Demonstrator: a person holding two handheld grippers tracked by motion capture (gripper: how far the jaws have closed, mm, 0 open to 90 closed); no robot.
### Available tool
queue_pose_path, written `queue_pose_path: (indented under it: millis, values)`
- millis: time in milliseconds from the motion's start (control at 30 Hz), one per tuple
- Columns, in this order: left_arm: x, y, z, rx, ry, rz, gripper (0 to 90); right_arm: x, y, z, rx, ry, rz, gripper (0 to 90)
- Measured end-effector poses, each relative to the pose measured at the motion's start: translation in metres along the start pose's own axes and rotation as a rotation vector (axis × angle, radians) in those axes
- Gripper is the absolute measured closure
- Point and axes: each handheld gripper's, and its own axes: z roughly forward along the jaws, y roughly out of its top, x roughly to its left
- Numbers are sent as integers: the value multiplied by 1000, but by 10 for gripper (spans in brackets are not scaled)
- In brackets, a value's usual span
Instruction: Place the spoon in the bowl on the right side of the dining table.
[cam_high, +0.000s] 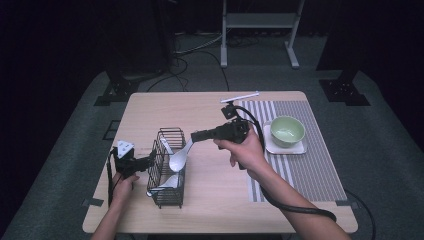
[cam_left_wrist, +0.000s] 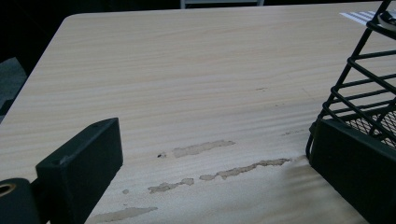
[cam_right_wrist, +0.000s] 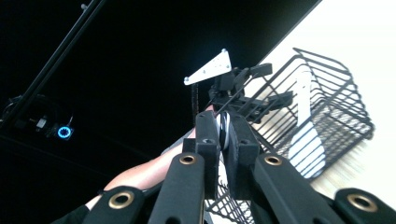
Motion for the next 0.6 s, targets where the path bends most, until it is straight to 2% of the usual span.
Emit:
queue_pose_path:
  millis: [333, 600]
  values:
    - [0, 0, 0, 0, 2, 2, 16, -8, -3, -28, -40, -14, 33, 850]
    - [0, 0, 0, 0, 2, 0, 16, -16, -6, -43, -67, -29, 49, 851]
